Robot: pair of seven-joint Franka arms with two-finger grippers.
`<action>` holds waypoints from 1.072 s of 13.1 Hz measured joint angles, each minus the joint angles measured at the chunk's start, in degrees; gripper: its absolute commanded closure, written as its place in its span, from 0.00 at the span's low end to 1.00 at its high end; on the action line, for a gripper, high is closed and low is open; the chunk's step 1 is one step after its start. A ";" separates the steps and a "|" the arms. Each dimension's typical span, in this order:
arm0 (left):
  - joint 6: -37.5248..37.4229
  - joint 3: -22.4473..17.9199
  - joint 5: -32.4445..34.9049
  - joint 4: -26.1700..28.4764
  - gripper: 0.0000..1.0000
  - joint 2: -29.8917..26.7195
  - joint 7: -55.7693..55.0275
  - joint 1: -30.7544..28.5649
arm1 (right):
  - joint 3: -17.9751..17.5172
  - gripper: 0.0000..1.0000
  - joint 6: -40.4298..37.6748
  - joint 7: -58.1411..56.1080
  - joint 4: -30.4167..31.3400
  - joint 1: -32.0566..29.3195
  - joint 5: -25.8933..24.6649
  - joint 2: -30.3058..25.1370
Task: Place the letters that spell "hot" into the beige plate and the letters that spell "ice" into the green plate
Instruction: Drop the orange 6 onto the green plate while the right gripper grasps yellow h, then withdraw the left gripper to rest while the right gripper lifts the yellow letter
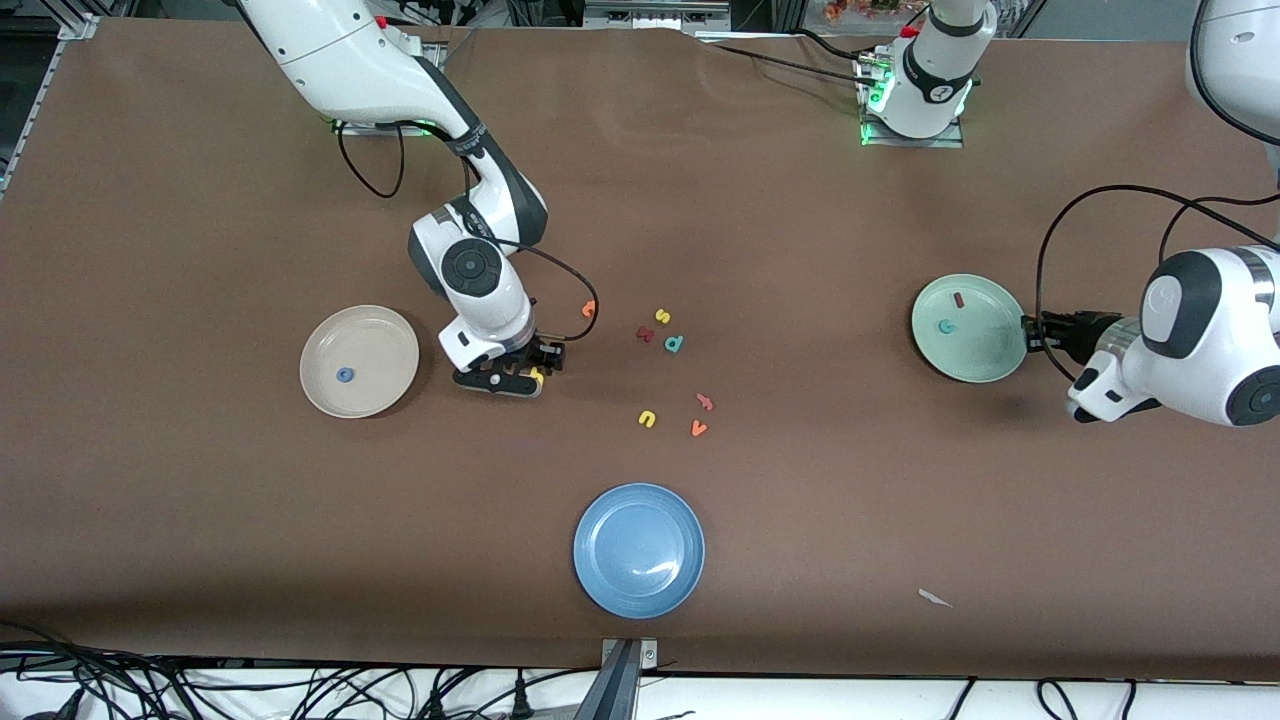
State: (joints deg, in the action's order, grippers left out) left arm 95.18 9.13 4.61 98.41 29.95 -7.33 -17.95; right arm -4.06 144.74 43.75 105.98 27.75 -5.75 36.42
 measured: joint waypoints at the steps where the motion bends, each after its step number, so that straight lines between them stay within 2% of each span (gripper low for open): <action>1: 4.59 0.00 0.00 3.44 1.00 0.21 0.31 -0.56 | 0.01 0.35 0.40 -0.05 -0.25 0.01 -0.03 0.53; 3: 10.82 0.31 0.02 9.14 0.97 0.95 0.39 -0.54 | 0.01 0.35 0.85 -0.08 -0.44 0.08 -0.07 1.10; 4: 11.84 0.51 0.03 10.44 0.82 1.43 0.39 -0.51 | 0.01 0.36 0.89 -0.10 -0.50 0.09 -0.10 1.14; 6: 12.30 0.63 0.05 11.07 0.00 2.00 0.39 -0.51 | 0.01 0.46 0.89 -0.44 -0.60 0.10 -0.15 1.15; 10: 11.49 1.05 0.06 8.52 0.00 1.04 0.39 -0.52 | 0.79 0.54 0.89 -2.85 -1.13 0.11 -0.16 1.18; 13: 1.72 4.01 0.06 -0.91 0.00 -0.73 0.25 -0.11 | 1.25 0.69 0.89 -3.69 -1.42 0.10 -0.16 1.20; 14: -1.48 4.47 0.06 -4.82 0.00 -1.22 0.21 0.32 | 1.25 0.69 0.89 -3.70 -1.43 0.11 -0.16 1.21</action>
State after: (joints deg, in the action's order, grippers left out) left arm 93.70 13.60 4.67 93.59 28.73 -7.12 -17.63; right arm -2.82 145.63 40.05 104.55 27.85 -5.91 37.64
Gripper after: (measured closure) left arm 0.000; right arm 0.577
